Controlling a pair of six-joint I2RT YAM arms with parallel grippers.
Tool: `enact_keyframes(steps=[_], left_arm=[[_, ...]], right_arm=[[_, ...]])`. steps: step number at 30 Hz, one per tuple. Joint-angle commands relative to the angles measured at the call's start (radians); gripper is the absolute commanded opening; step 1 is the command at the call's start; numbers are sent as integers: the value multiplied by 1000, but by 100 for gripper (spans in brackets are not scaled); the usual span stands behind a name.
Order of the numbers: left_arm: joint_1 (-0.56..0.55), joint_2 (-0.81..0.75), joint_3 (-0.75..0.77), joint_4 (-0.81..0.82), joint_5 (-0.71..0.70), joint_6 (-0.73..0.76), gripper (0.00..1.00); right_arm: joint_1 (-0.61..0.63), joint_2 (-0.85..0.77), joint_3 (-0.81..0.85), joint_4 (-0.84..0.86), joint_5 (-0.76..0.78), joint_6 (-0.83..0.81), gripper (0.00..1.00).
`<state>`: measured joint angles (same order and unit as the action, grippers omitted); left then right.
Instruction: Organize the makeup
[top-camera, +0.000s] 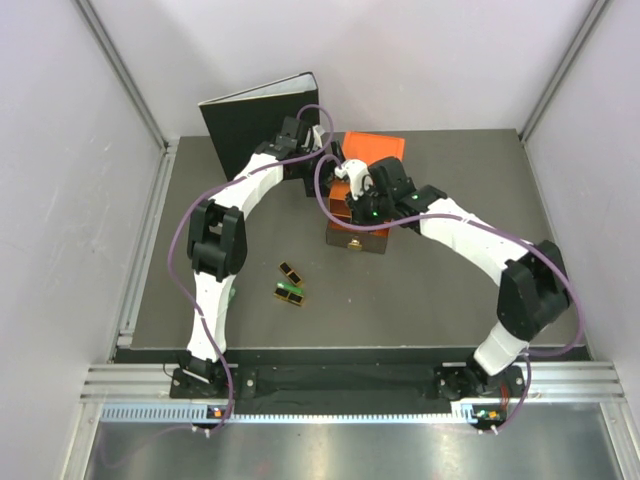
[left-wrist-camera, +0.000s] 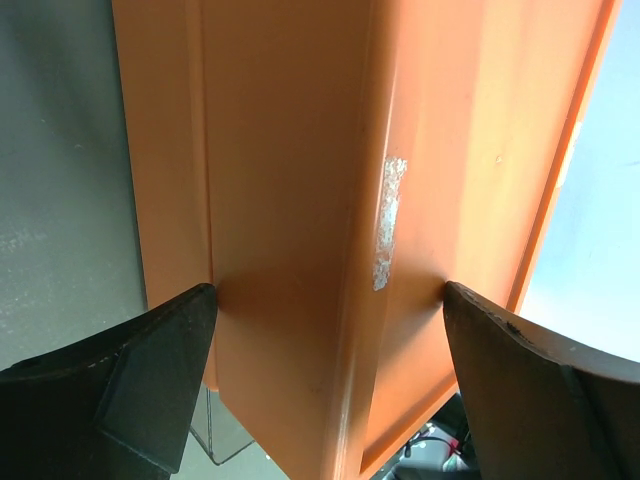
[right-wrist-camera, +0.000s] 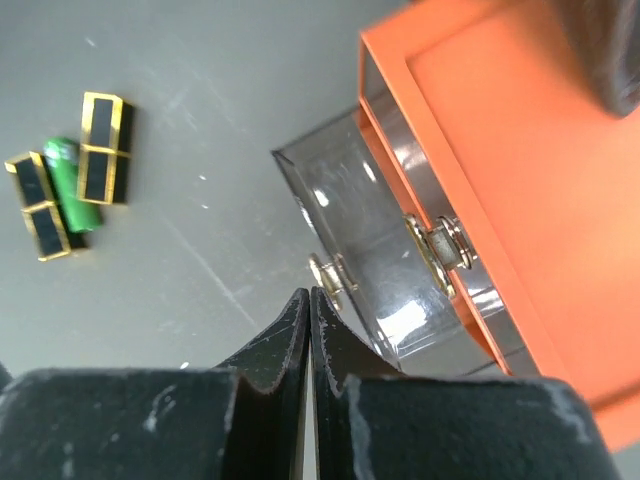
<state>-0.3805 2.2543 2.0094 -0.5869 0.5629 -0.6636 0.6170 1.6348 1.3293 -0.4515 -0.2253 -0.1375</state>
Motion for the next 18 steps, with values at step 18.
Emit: enact_keyframes(steps=[18], left_arm=[[-8, 14, -29, 6, 17, -10, 97]], right_arm=[[-33, 117, 53, 33, 95, 7, 0]])
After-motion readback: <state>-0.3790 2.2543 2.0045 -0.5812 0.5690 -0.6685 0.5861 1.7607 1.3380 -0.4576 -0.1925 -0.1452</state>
